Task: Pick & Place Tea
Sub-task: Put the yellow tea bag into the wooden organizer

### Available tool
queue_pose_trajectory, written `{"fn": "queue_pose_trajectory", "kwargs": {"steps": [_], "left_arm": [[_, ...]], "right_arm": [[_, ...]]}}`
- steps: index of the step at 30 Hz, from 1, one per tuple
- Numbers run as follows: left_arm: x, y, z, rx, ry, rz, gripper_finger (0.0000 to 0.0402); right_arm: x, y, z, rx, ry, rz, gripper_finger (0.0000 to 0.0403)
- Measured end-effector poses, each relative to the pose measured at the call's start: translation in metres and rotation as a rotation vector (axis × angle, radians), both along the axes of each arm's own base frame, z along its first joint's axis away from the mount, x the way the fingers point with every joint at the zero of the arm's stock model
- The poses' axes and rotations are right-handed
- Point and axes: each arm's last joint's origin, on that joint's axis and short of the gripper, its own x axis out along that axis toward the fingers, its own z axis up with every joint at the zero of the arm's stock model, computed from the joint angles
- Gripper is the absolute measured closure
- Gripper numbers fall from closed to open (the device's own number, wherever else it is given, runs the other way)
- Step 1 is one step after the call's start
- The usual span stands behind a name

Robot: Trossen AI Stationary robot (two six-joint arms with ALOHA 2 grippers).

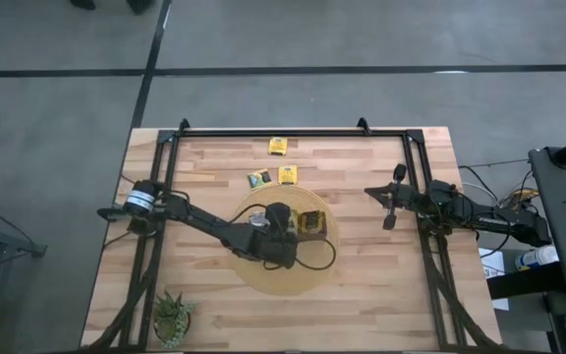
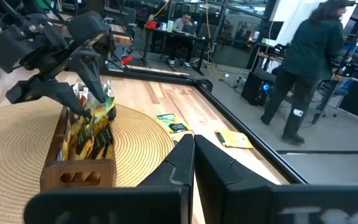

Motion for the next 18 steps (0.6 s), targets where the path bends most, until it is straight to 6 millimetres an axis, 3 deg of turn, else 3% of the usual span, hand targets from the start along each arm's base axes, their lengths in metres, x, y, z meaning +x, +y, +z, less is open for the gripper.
{"fn": "queue_pose_trajectory", "kwargs": {"steps": [5,11,18], "left_arm": [[0.0,0.001,0.001,0.066,0.021,-0.003,0.0213],[-0.001,-0.006,-0.005,-0.085,0.071,-0.091,0.0213],[-0.002,-0.012,-0.008,-0.066,0.073,-0.091,0.0213]], "right_arm": [[0.0,0.0,0.0,0.0,0.0,0.0,0.0394],[0.0,0.0,0.0,0.0,0.0,0.0,0.0394],[0.0,0.0,0.0,0.0,0.0,0.0,0.0394]]}}
